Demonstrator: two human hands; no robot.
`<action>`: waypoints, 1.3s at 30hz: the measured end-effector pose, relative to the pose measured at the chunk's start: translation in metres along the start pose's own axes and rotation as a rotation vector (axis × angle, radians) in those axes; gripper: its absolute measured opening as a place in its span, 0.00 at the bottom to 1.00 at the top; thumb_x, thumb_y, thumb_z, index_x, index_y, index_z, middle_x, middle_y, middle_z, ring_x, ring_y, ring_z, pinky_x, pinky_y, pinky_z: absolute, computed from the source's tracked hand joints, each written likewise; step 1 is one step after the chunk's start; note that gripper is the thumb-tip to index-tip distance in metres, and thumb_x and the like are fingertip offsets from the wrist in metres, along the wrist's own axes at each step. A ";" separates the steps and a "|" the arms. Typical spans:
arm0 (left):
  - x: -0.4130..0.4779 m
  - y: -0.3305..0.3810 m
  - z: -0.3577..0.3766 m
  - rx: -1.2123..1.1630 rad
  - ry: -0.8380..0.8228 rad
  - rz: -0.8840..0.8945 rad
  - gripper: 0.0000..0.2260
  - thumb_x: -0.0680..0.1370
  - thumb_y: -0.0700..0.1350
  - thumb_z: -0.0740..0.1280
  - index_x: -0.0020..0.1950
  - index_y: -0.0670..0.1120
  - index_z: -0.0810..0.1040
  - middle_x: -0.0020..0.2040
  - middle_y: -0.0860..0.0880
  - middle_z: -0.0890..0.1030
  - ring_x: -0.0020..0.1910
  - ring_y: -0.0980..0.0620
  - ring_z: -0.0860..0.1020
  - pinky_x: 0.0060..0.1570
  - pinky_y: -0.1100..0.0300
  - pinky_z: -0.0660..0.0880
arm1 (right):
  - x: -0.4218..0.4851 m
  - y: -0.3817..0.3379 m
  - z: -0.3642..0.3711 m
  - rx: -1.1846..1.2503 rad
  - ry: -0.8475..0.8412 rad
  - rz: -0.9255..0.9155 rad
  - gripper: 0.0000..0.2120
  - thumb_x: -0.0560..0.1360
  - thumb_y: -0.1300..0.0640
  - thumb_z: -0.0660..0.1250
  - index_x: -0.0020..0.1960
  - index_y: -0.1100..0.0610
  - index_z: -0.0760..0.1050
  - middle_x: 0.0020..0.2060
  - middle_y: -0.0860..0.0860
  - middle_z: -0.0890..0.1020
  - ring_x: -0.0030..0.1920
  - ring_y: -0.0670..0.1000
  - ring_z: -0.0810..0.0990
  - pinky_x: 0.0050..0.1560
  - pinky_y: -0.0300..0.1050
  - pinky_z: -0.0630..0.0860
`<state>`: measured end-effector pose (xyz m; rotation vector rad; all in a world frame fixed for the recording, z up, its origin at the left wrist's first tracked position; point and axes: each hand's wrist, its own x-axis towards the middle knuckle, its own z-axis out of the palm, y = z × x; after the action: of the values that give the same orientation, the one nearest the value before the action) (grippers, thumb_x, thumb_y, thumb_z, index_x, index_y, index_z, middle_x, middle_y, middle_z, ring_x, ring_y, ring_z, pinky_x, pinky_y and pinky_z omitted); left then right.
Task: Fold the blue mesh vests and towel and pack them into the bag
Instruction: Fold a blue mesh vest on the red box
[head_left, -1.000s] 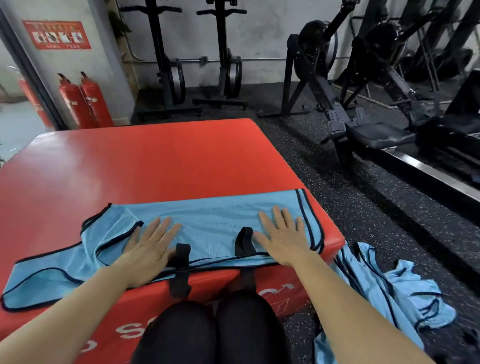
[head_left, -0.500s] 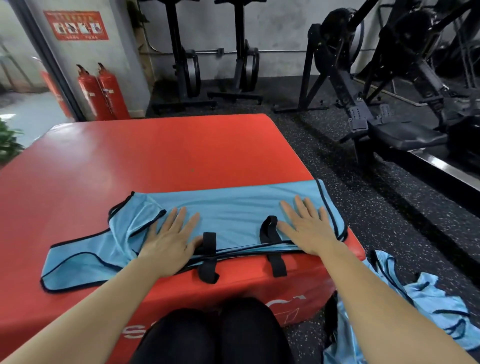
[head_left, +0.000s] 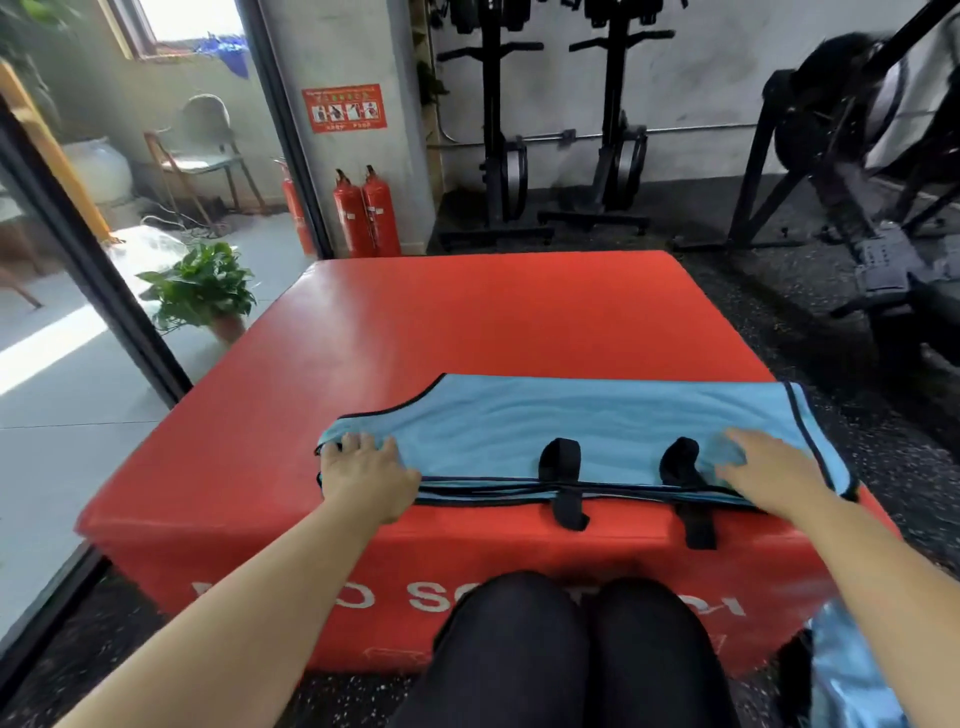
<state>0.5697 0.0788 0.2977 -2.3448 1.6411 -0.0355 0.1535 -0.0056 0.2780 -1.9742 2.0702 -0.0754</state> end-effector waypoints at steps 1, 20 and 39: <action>0.000 -0.007 -0.002 -0.063 0.084 -0.010 0.20 0.79 0.53 0.53 0.67 0.47 0.72 0.67 0.45 0.73 0.69 0.43 0.65 0.61 0.50 0.65 | -0.001 -0.007 -0.001 0.140 0.027 -0.003 0.29 0.77 0.56 0.64 0.77 0.53 0.61 0.75 0.56 0.65 0.73 0.57 0.65 0.71 0.52 0.62; 0.014 -0.065 -0.002 -0.916 -0.042 -0.377 0.21 0.74 0.51 0.59 0.57 0.36 0.74 0.50 0.38 0.79 0.45 0.40 0.76 0.46 0.52 0.70 | -0.041 -0.040 -0.012 0.221 -0.126 -0.051 0.12 0.74 0.57 0.66 0.33 0.58 0.81 0.22 0.52 0.79 0.30 0.52 0.78 0.36 0.44 0.71; 0.020 -0.092 -0.004 -0.768 -0.046 -0.269 0.11 0.67 0.41 0.71 0.30 0.41 0.69 0.30 0.46 0.70 0.30 0.47 0.67 0.29 0.61 0.62 | -0.048 -0.051 -0.002 -0.042 -0.107 -0.101 0.08 0.73 0.59 0.67 0.44 0.47 0.72 0.48 0.49 0.74 0.58 0.54 0.72 0.54 0.47 0.74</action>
<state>0.6600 0.0886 0.3210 -3.0659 1.4655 0.7066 0.2037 0.0381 0.2991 -2.0593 1.9209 0.0525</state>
